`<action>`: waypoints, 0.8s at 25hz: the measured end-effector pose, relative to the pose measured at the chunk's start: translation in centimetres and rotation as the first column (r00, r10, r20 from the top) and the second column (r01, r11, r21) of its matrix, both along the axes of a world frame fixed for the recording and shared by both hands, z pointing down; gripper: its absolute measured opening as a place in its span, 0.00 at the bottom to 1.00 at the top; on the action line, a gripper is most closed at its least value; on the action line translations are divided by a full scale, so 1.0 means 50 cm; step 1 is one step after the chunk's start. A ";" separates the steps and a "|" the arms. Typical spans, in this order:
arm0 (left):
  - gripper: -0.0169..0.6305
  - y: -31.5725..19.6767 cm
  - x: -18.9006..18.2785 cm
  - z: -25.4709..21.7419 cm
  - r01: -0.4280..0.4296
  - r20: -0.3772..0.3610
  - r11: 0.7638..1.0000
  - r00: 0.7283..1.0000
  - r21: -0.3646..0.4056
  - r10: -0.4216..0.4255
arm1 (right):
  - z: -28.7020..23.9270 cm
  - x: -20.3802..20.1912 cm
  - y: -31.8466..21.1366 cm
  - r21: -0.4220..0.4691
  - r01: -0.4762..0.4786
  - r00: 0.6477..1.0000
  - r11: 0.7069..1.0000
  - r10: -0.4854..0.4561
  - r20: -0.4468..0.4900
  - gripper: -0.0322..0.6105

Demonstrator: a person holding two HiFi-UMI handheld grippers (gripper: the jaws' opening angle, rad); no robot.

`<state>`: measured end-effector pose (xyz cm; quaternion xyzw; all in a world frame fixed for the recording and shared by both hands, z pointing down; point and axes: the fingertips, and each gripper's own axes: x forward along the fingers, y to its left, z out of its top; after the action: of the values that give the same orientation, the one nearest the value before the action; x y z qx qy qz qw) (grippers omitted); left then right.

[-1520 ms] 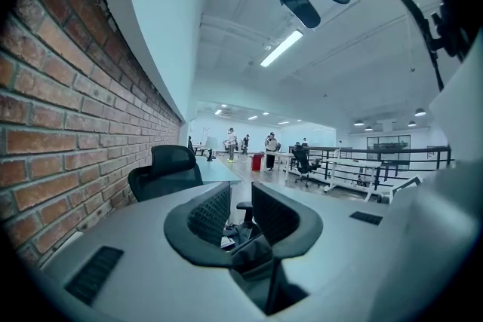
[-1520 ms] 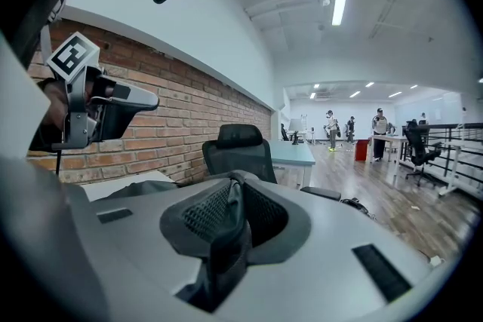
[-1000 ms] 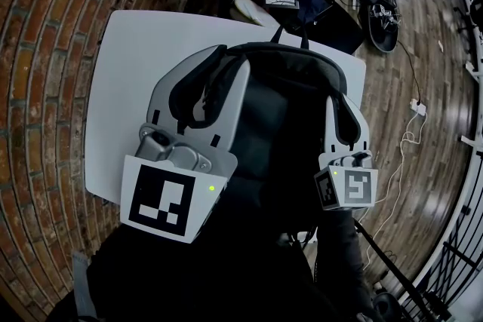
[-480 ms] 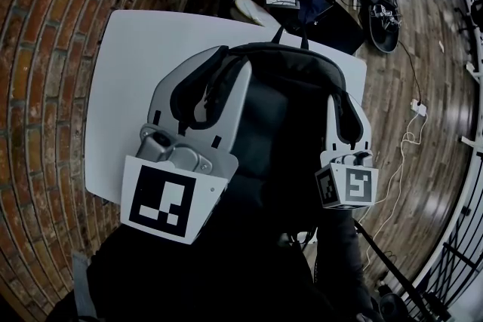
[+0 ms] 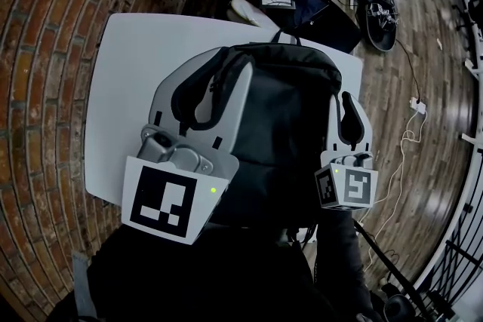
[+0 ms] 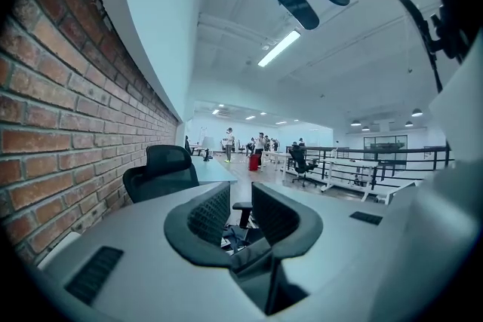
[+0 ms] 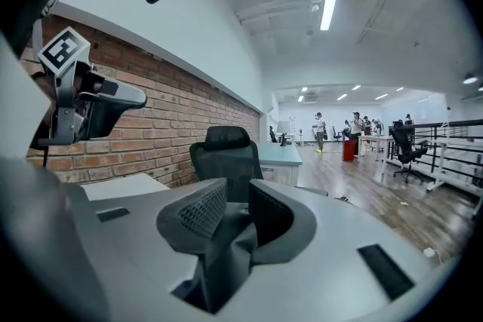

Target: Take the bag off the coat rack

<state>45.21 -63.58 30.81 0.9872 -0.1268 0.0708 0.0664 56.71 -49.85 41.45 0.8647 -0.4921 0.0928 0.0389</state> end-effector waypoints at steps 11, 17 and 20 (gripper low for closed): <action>0.15 0.037 -0.002 -0.022 -0.027 -0.012 1.000 1.000 0.014 0.027 | -0.034 -0.013 0.031 0.025 0.001 0.999 1.000 0.000 -0.037 0.19; 0.15 0.053 -0.006 -0.031 -0.036 -0.024 0.999 0.999 0.012 0.036 | -0.065 -0.030 0.045 0.046 -0.003 0.998 0.999 0.006 -0.068 0.10; 0.15 0.057 -0.011 -0.040 -0.037 -0.035 0.999 0.999 0.014 0.037 | -0.080 -0.039 0.050 0.056 -0.007 0.997 0.998 0.012 -0.076 0.09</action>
<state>44.65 -60.72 28.82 0.9909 -0.1078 0.0539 0.0606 54.74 -47.35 37.43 0.8707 -0.4886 0.0459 0.0331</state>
